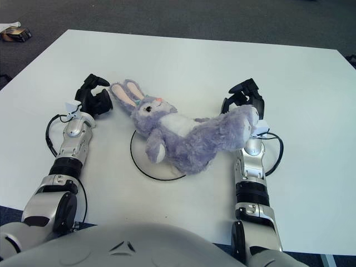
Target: Put the doll into the plate.
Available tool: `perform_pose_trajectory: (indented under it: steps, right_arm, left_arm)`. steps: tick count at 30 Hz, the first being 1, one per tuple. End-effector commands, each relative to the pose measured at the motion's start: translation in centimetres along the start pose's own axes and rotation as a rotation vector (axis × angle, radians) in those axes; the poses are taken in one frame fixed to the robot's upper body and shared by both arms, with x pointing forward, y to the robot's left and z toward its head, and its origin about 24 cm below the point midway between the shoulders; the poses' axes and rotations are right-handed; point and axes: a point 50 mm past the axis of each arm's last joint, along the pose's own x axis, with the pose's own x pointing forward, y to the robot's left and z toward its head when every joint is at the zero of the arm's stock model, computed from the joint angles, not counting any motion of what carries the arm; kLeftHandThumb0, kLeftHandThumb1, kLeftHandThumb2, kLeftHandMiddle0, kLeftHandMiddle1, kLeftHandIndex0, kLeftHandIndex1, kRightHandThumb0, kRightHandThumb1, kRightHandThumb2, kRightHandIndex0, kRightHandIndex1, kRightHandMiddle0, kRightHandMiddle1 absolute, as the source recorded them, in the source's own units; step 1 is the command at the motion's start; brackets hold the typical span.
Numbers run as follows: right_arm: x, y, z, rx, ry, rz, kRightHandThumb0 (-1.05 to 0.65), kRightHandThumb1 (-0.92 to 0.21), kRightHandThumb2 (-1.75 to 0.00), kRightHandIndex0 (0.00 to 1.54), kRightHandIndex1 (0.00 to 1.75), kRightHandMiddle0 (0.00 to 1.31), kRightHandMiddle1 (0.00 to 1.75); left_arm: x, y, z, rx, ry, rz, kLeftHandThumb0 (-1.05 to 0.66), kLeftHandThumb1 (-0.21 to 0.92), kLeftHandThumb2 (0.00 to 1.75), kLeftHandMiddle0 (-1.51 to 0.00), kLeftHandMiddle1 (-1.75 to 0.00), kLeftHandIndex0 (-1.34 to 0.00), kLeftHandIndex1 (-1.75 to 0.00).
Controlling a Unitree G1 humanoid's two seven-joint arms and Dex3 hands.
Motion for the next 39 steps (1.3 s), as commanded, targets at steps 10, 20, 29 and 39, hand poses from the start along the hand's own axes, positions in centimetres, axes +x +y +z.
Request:
perform_pose_trajectory:
  steps: [10,20,29,39]
  right_arm:
    - [-4.22,-0.18,-3.89,0.101,0.249,-0.054,-0.01,-0.17,-1.5,0.72,1.74,0.5,1.74]
    - [-4.15,-0.12,-3.6,0.132,0.247,-0.069,-0.01,-0.14,-1.53,0.74,1.75,0.52,1.74]
    - [-4.11,-0.29,-3.48,0.132,0.243,-0.078,-0.01,-0.1,-1.57,0.77,1.75,0.56,1.72]
    - [-4.2,-0.44,-3.94,0.154,0.331,-0.089,-0.01,-0.1,-1.57,0.77,1.75,0.56,1.71]
  left_arm:
    - [-2.17,0.0,-3.06,0.0,0.122,0.008,-0.43,0.46,1.14,-1.18,-1.75,-0.5,-1.75]
    - [-2.07,-0.08,-3.04,-0.001,0.124,0.005,-0.44,0.46,1.14,-1.18,-1.75,-0.5,-1.75]
    - [-2.1,-0.11,-3.05,-0.001,0.127,0.005,-0.44,0.46,1.14,-1.17,-1.75,-0.5,-1.75]
    - [-2.17,-0.18,-3.06,0.001,0.126,0.003,-0.43,0.47,1.13,-1.17,-1.75,-0.5,-1.75]
